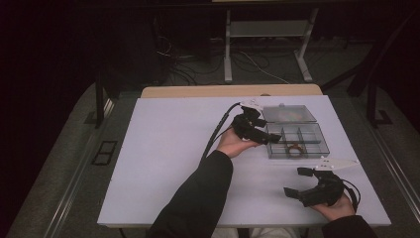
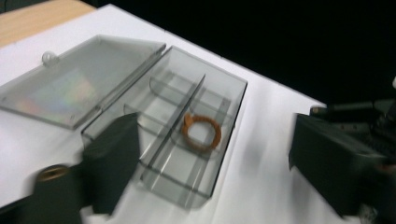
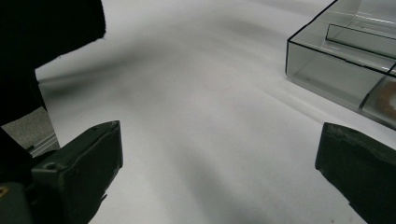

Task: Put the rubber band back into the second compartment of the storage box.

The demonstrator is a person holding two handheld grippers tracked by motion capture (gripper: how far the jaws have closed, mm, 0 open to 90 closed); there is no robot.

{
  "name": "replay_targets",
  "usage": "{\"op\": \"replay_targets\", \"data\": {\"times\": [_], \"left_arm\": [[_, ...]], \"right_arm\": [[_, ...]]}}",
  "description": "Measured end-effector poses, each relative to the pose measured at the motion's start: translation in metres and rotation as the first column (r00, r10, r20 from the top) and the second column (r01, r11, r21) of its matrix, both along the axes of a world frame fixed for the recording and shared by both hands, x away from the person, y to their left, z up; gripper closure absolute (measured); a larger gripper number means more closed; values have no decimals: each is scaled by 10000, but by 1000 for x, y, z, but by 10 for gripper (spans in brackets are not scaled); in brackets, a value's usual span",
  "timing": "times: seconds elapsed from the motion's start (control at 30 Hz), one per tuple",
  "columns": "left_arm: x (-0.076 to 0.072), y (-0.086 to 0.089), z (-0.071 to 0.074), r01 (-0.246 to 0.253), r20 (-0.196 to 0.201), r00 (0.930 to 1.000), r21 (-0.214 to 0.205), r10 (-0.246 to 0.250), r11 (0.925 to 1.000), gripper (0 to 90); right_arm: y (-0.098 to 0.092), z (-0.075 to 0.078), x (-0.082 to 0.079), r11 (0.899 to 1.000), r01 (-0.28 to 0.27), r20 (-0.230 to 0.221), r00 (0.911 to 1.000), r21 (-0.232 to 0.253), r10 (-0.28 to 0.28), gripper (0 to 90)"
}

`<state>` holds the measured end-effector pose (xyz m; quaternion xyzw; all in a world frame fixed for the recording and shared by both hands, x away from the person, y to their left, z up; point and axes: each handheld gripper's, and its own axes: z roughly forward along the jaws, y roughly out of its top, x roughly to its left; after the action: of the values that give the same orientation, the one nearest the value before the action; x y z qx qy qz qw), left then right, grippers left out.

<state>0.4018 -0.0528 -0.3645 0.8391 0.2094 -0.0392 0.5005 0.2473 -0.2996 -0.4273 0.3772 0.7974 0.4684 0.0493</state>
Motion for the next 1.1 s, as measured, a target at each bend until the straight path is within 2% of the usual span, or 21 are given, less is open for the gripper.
{"op": "replay_targets", "data": {"times": [0.1, 0.13, 0.2, 0.47, 0.5, 0.6, 0.9, 1.1], "left_arm": [[-4, 5, 2, -149, 68, 9999, 150, 148, 9998, 8], [-5, 7, 3, -150, 70, 9999, 215, 149, 9997, 0], [-8, 12, 5, -201, 172, 9997, 330, 196, 9993, 0], [-19, 40, 13, -560, 383, 9977, 158, 554, 9983, 0], [-20, 44, 14, -537, 517, 9973, 156, 528, 9984, 0], [-25, 56, 15, -700, 512, 9963, 69, 695, 9975, 0], [-43, 94, 15, -1208, 664, 9906, 156, 1195, 9926, 0], [-56, 112, 16, -1401, 733, 9876, 95, 1390, 9901, 0]], "right_arm": [[0, 0, 0, 10000, -2, -17, 10000, -39, 2, 1], [0, 0, 0, 10000, -1, -23, 10000, -43, 1, 1], [0, 0, 0, 10000, -14, -22, 10000, -51, 14, 1], [1, 0, 0, 10000, 25, -21, 10000, -92, -26, 1], [1, 0, 0, 9999, 24, -8, 10000, -97, -24, 1], [1, 0, -1, 10000, 28, -40, 10000, -90, -28, 0], [1, 0, -1, 10000, 35, -54, 10000, -57, -35, 0], [3, 0, -1, 10000, 7, -91, 10000, -70, -8, 1]]}}
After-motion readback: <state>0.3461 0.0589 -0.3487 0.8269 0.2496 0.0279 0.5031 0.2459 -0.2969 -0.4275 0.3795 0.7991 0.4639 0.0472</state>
